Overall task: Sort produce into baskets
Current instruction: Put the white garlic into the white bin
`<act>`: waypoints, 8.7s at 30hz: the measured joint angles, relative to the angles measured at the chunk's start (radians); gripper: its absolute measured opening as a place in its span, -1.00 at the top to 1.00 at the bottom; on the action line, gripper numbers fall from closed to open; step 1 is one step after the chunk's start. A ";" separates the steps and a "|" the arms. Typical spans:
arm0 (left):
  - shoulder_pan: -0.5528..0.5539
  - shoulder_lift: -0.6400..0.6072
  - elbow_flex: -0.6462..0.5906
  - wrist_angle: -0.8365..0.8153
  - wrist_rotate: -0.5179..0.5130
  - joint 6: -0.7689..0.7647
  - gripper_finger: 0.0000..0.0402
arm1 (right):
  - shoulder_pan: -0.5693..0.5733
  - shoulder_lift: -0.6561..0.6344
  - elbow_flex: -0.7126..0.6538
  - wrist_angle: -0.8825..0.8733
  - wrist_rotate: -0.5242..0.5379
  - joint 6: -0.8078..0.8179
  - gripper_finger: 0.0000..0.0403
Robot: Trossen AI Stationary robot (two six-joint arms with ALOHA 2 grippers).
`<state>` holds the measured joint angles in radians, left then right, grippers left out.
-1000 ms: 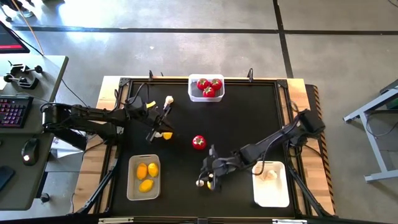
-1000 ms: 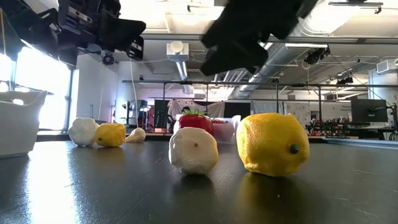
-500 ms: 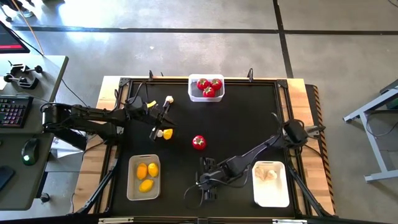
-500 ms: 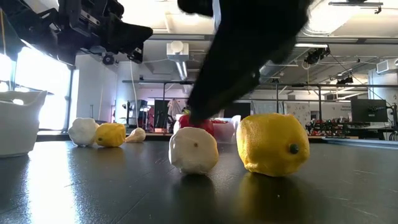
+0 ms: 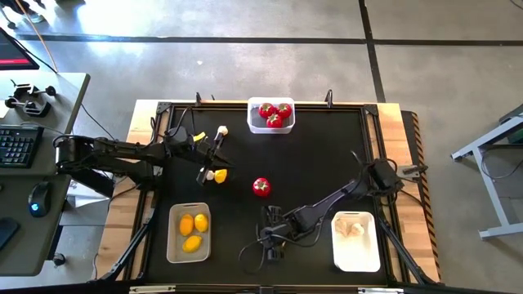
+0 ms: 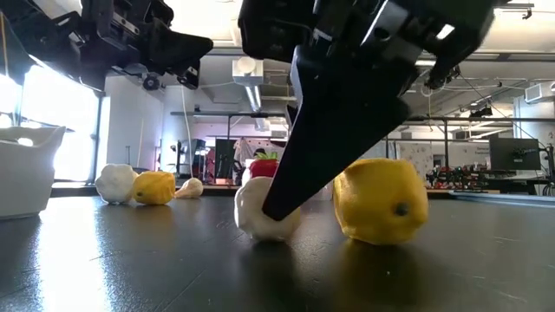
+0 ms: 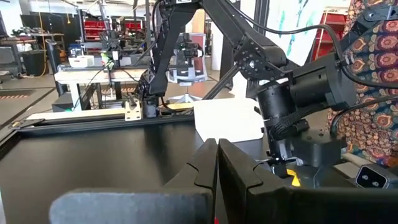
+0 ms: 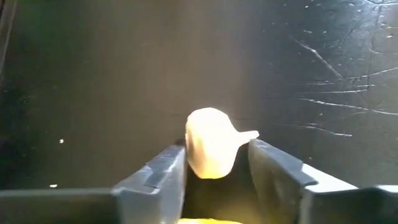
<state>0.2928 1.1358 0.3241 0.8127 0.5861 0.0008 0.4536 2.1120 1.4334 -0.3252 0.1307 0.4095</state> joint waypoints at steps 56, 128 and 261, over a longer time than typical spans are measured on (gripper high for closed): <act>-0.006 0.000 0.000 -0.013 0.004 -0.008 1.00 | 0.396 -0.496 -0.414 -0.674 -0.350 1.450 0.76; -0.140 -0.024 0.411 -1.642 -0.423 0.079 0.34 | -0.336 -0.543 -0.632 0.624 0.207 -0.183 1.00; 0.013 -0.034 0.389 -0.875 0.113 -0.140 0.57 | -0.222 -0.527 -0.631 0.771 0.446 -0.388 0.11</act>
<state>0.3061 1.1014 0.7133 -0.0618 0.6991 -0.1392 0.2317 1.5852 0.8028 0.4460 0.5763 0.0214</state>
